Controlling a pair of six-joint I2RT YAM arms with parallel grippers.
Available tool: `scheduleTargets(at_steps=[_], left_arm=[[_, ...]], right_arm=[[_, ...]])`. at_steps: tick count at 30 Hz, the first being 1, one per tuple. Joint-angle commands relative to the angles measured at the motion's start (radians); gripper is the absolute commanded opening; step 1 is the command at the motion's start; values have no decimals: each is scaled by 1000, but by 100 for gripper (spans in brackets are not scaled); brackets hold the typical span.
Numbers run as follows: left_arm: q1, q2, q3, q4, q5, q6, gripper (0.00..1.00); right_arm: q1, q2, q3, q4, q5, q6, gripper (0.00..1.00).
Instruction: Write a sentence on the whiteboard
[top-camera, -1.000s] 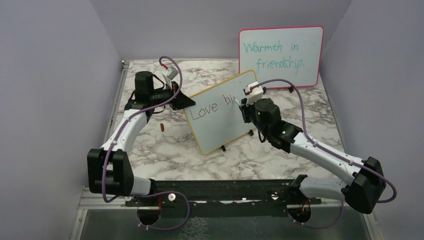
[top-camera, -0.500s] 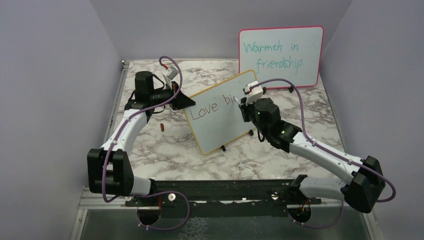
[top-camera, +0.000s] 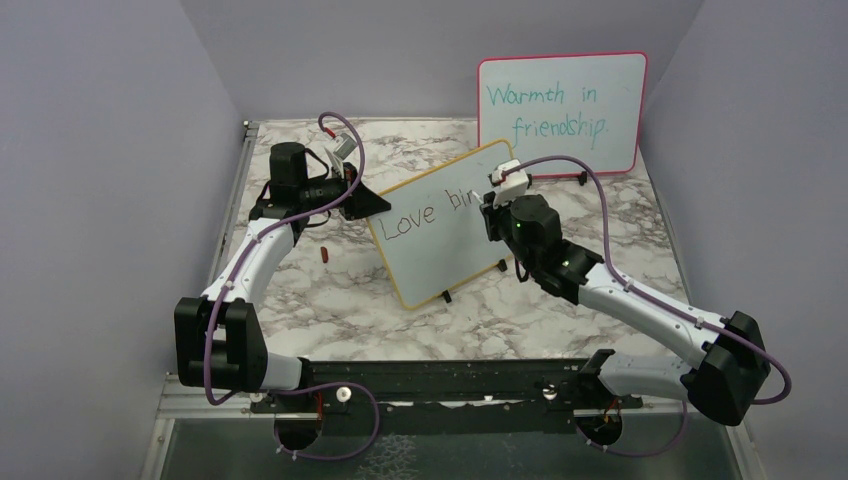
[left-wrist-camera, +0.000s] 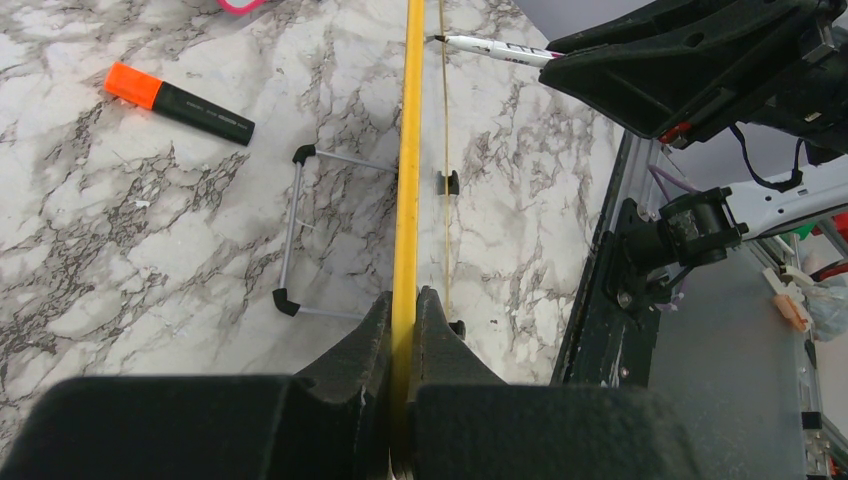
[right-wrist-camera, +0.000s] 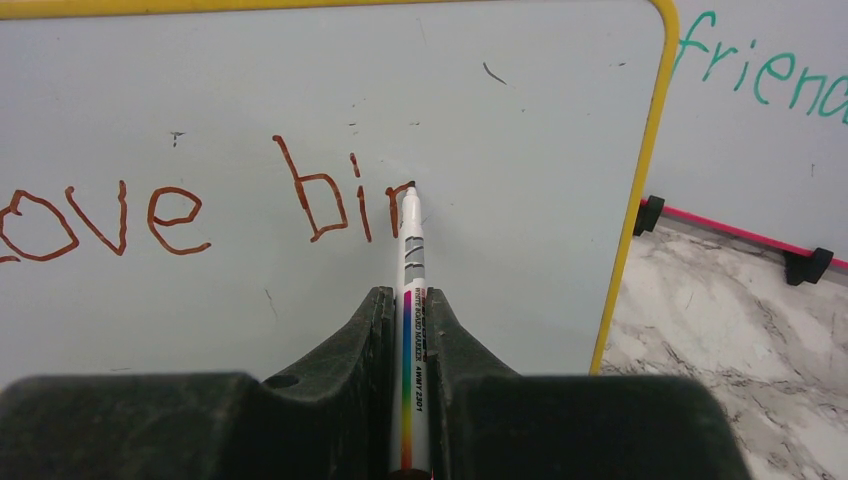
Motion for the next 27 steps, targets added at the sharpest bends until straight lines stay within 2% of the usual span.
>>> scheduleTargets(at_steps=[1, 27], left_arm=[[-29, 34, -23, -90, -102, 113, 0], [-30, 35, -23, -90, -104, 111, 0]], right_arm=[[-10, 10, 18, 24, 33, 0, 1], [-15, -29, -33, -50, 22, 63, 1]])
